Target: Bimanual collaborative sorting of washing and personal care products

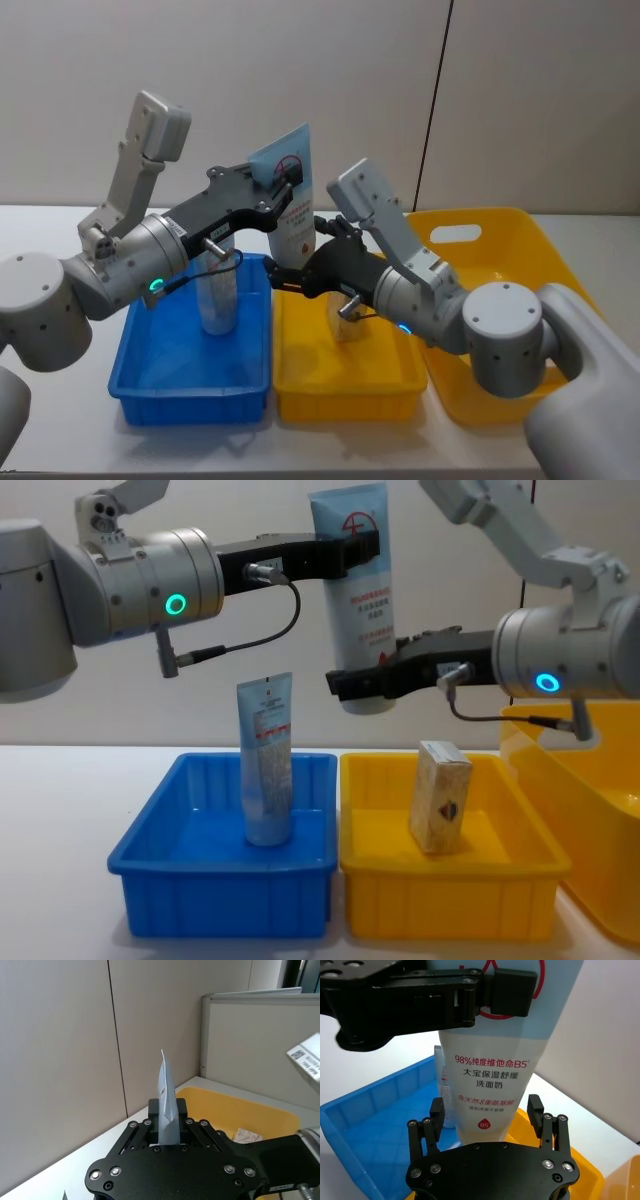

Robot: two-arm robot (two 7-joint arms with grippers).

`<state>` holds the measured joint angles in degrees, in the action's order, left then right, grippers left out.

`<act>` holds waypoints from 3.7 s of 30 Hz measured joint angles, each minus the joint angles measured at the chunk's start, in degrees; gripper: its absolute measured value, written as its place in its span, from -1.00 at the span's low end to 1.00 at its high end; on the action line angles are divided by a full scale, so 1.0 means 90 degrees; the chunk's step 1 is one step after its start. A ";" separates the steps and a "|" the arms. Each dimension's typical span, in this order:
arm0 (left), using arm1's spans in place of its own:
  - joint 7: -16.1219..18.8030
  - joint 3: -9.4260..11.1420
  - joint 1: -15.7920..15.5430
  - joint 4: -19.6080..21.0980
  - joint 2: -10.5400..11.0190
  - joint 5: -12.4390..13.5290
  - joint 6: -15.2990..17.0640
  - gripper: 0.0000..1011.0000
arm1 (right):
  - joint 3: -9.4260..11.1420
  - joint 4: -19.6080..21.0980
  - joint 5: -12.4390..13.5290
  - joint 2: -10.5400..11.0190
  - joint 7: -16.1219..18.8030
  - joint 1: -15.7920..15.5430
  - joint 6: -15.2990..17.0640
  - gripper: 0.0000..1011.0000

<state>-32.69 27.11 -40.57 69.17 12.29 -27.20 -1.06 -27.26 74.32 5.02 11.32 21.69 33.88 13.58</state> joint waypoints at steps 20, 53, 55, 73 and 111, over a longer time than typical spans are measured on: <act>0.0001 0.0028 0.0014 0.0033 0.0048 -0.0072 0.0000 -0.66 | -0.0041 -0.0405 -0.0073 -0.0247 -0.0012 0.0197 0.0016 0.35; 0.0000 0.0032 0.0013 0.0043 0.0053 -0.0091 -0.0007 -0.56 | -0.0050 -0.0506 -0.0089 -0.0307 -0.0010 0.0245 0.0029 0.26; 0.0000 0.0032 0.0013 0.0042 0.0052 -0.0091 -0.0007 -0.49 | -0.0050 -0.0506 -0.0089 -0.0308 -0.0010 0.0245 0.0028 0.26; 0.0000 0.0033 0.0014 0.0040 0.0058 -0.0088 -0.0007 0.61 | -0.0016 -0.0480 -0.0094 -0.0307 -0.0040 0.0224 0.0018 0.26; 0.0001 0.0033 0.0014 0.0040 0.0058 -0.0087 -0.0004 0.98 | 0.1204 -0.0278 -0.0258 -0.0028 -0.1302 0.0236 0.1176 0.26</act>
<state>-32.68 27.41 -40.44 69.53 12.81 -27.99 -1.10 -16.43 71.81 2.69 11.07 9.97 36.00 24.17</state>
